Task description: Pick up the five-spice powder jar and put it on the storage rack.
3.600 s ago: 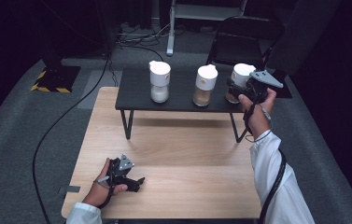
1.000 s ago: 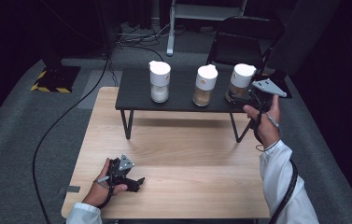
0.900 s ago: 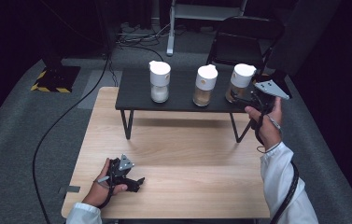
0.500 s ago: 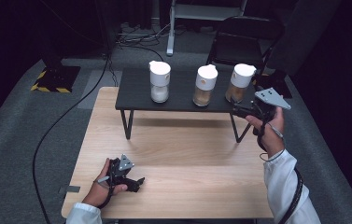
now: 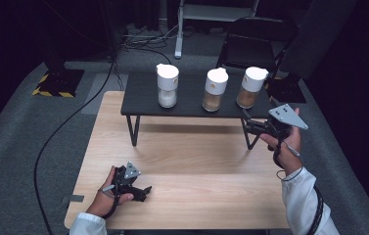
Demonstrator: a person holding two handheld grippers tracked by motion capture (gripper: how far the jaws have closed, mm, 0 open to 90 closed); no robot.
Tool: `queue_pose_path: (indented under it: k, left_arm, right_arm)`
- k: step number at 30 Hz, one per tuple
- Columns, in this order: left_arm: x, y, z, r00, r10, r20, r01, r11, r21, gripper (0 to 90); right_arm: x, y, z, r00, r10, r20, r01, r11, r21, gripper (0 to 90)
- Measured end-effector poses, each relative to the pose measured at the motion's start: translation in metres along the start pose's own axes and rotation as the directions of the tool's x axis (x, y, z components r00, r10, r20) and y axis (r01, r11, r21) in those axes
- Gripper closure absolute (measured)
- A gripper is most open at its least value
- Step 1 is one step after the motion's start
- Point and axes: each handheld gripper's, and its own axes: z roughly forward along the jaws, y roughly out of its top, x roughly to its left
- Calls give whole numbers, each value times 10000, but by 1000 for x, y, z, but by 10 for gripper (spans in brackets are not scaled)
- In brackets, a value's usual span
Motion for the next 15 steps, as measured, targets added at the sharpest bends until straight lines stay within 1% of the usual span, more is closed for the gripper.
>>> queue_pose_path:
  k: [1,4,7,9,10,15]
  left_arm:
    - [0,0,0,10000,-4,0,4,10000,-3,0]
    - [0,0,0,10000,-1,-1,1,10000,-1,0]
    - [0,0,0,10000,-2,0,2,10000,-5,0]
    - [0,0,0,10000,0,-2,0,10000,-2,0]
    - [0,0,0,10000,-2,-1,2,10000,-2,0]
    - [0,0,0,10000,-3,-1,3,10000,-3,0]
  right_arm:
    - [-1,-2,-1,9999,-35,-138,35,10000,-2,5]
    - [2,-7,-4,9995,-260,-177,261,9997,39,5]
    - [5,-12,-7,9992,-313,-233,314,9995,40,6]
    - [4,-15,-8,9987,-333,-397,335,9994,48,5]
    - [5,-17,-9,9986,-359,-399,362,9993,57,5]
    - [10,-26,-15,9965,-636,-538,642,9979,94,5]
